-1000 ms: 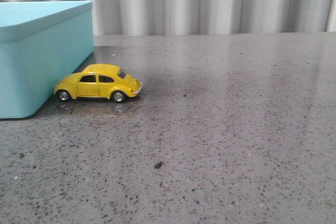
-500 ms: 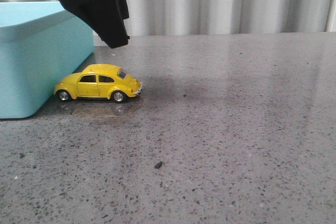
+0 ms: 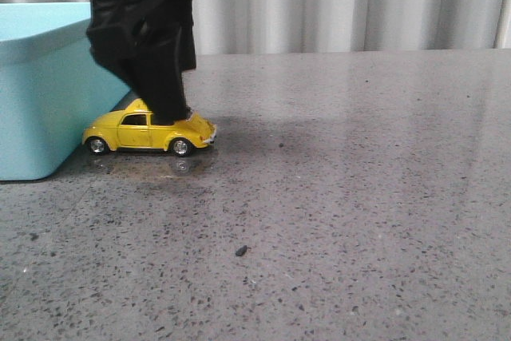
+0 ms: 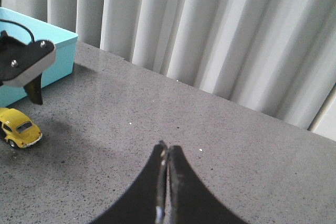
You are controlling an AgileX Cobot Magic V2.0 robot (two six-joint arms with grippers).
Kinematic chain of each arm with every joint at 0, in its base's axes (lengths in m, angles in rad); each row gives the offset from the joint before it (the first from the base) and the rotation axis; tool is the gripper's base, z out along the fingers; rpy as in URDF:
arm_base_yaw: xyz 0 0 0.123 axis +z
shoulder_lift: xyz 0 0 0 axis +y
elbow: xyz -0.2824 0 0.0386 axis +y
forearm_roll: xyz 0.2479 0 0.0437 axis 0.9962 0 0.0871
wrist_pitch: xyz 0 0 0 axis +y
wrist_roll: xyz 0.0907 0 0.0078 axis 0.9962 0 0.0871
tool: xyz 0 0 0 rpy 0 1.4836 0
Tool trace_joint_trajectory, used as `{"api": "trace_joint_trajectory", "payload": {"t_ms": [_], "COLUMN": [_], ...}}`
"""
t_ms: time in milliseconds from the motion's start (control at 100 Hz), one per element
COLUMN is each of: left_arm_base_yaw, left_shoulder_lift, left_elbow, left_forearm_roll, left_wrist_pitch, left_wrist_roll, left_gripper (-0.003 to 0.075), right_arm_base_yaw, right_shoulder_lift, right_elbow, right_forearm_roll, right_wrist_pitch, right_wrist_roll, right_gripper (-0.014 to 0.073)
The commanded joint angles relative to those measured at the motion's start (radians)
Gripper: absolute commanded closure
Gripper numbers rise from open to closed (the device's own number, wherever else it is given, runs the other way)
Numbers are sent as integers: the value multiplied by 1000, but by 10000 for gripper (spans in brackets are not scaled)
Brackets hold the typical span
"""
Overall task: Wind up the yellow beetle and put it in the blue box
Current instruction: 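Lower the left gripper over the yellow car and grasp it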
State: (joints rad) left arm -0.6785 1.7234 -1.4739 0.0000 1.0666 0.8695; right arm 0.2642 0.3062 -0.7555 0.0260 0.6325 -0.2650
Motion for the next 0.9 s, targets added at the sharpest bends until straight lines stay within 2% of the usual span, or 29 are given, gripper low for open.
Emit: {"api": "trace_joint_trajectory", "payload": {"t_ms": [0, 160, 600, 760, 890], "left_arm_base_yaw": [-3, 1, 82, 85, 85], "left_shoulder_lift": [-13, 15, 54, 63, 63], "left_elbow": [-31, -31, -31, -31, -31], "left_forearm_roll": [0, 35, 0, -42, -68], "left_wrist_pitch": [11, -21, -36, -41, -41], "left_wrist_roll": [15, 15, 15, 15, 15], "left_gripper": [199, 199, 201, 240, 341], "right_arm_base_yaw": [1, 1, 1, 1, 1], "right_shoulder_lift": [10, 10, 10, 10, 10], "right_elbow": [-14, -3, -3, -3, -3], "right_forearm_roll": [5, 5, 5, 5, 5], "right_wrist_pitch": [-80, -76, -74, -74, -74], "right_wrist_roll": [-8, -8, -8, -8, -8], "right_gripper": [635, 635, 635, 635, 635]}}
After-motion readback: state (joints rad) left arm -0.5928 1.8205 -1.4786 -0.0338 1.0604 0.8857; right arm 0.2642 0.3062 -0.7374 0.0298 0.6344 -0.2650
